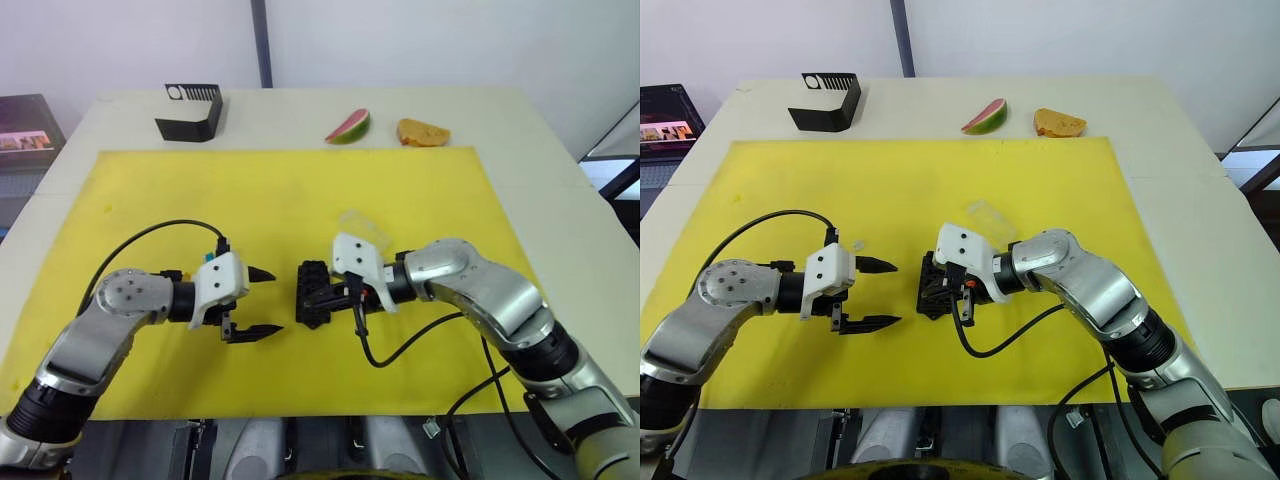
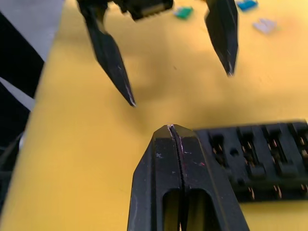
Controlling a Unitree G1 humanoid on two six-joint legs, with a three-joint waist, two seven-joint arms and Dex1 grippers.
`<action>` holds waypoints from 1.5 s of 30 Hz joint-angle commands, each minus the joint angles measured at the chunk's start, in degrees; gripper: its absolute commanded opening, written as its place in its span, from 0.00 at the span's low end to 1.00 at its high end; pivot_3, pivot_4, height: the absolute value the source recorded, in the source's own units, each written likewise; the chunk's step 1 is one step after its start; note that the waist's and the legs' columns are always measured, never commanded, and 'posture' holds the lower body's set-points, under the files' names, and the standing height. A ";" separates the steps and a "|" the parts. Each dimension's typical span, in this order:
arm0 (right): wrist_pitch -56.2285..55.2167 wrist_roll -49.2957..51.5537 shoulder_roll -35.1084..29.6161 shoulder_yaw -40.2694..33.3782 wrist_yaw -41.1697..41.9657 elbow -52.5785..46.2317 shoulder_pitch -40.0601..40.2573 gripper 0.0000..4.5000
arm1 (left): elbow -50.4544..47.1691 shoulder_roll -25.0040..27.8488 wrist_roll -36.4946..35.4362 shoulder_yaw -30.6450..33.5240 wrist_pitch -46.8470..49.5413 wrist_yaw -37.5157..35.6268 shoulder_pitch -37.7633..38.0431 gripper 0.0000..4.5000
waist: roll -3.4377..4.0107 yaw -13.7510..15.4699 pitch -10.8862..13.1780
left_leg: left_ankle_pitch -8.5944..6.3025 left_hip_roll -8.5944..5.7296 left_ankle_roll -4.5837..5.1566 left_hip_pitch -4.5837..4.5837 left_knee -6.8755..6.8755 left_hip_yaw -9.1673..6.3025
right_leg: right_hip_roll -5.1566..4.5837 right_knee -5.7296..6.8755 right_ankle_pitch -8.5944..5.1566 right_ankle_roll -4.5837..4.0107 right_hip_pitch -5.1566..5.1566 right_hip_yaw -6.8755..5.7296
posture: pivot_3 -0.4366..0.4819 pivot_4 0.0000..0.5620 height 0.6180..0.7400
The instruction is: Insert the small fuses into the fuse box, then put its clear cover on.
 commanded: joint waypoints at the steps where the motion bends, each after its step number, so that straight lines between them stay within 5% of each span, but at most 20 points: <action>1: -0.86 -0.13 -0.53 -0.22 0.16 -0.87 0.22 0.00 | -1.26 0.29 -0.08 0.29 -0.41 -0.09 -0.63 1.00 | 0.00 0.00 0.00 | 0.00 0.00 0.00 0.00 0.00 0.00 | 0.00 0.00 0.00 0.00 0.00 0.00 | 0.48 0.27 1.00; 32: -6.52 -5.54 -3.20 4.08 0.89 -0.72 3.49 0.00 | -0.91 0.01 0.02 -0.06 -0.51 -0.15 -1.14 1.00 | -0.01 0.06 -0.01 | 0.00 0.00 0.00 0.02 0.01 0.00 | 0.02 0.00 0.00 0.00 0.04 0.00 | 0.48 0.27 1.00; 45: -0.47 6.42 -0.02 -11.57 0.02 -3.15 -3.41 0.00 | -7.02 3.11 -9.98 8.37 6.66 -1.09 0.31 1.00 | -0.01 -0.01 0.00 | 0.00 0.02 0.00 0.01 0.01 -0.03 | 0.03 0.01 0.00 0.00 0.01 0.00 | 0.48 0.27 1.00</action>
